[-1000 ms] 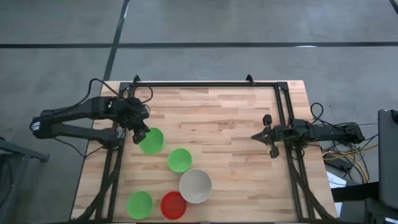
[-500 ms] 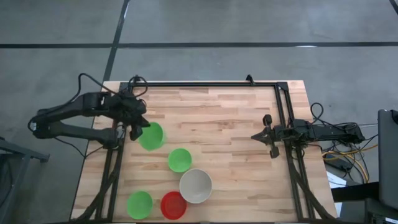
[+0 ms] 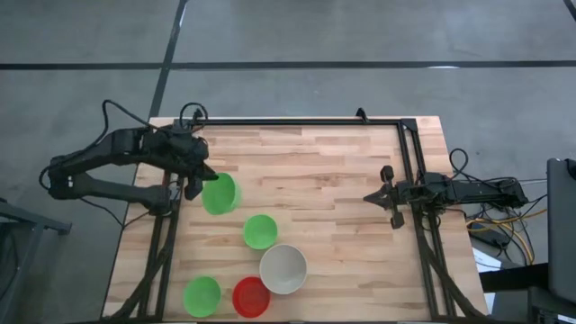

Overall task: Nest bowls inside each other
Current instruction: Stack the top left green bowl on top of the white bowl

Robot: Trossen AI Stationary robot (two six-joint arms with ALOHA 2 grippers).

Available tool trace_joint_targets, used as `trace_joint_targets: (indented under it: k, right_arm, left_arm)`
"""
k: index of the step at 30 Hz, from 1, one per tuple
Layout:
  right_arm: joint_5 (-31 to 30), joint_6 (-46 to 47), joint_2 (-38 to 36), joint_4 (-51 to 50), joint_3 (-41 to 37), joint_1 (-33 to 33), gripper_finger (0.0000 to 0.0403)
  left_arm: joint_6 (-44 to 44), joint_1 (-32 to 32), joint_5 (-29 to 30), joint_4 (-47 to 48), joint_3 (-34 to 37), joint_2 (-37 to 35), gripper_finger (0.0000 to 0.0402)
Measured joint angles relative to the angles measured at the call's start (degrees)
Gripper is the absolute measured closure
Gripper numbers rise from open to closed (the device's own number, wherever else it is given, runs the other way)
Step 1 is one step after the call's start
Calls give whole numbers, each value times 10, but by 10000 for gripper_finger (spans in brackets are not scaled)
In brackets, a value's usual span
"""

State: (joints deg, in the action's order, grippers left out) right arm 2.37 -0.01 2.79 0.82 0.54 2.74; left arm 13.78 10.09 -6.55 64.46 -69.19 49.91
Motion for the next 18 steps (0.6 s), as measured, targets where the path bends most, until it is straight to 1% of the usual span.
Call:
trace_joint_targets:
  k: [10, 18]
  right_arm:
    - [0, 0, 0, 0, 0, 0, 394]
    - [0, 0, 0, 0, 0, 0, 394]
  left_arm:
    - [-9, -23, 0, 0, -47, 66, 399]
    - [-2, -56, 2, -32, -55, 116, 399]
